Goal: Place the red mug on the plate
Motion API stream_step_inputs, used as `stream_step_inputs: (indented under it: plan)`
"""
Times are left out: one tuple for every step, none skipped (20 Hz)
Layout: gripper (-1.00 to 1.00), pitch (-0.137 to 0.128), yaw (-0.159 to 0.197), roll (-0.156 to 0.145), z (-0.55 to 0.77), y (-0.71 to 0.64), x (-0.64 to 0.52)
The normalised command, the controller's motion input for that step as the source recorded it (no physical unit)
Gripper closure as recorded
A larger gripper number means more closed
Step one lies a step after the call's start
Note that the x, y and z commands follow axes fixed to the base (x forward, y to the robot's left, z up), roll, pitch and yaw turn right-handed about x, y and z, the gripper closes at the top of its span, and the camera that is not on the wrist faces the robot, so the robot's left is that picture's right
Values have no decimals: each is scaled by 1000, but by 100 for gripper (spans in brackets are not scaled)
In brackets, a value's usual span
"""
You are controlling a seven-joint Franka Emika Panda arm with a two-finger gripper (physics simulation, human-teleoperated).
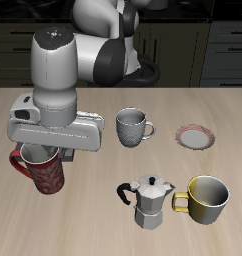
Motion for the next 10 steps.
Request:
stream_step_inputs:
  plan:
    - [100,-79,145,-82,442,186,-349]
    - [100,-66,-192,44,438,187,-457]
    - [100,1,-108,13,204,110,-109]
    - [100,-90,287,-141,325,265,-317]
    - [100,-100,-56,105,733,645,-920]
    - [100,-48,58,-164,191,169,-170]
    - [100,-15,184,-27,339,339,-293]
    - [100,-74,-147,35,468,249,-521]
    - [100,-115,9,-20,386,167,-238]
    - [100,-45,49,-69,175,90,-116]
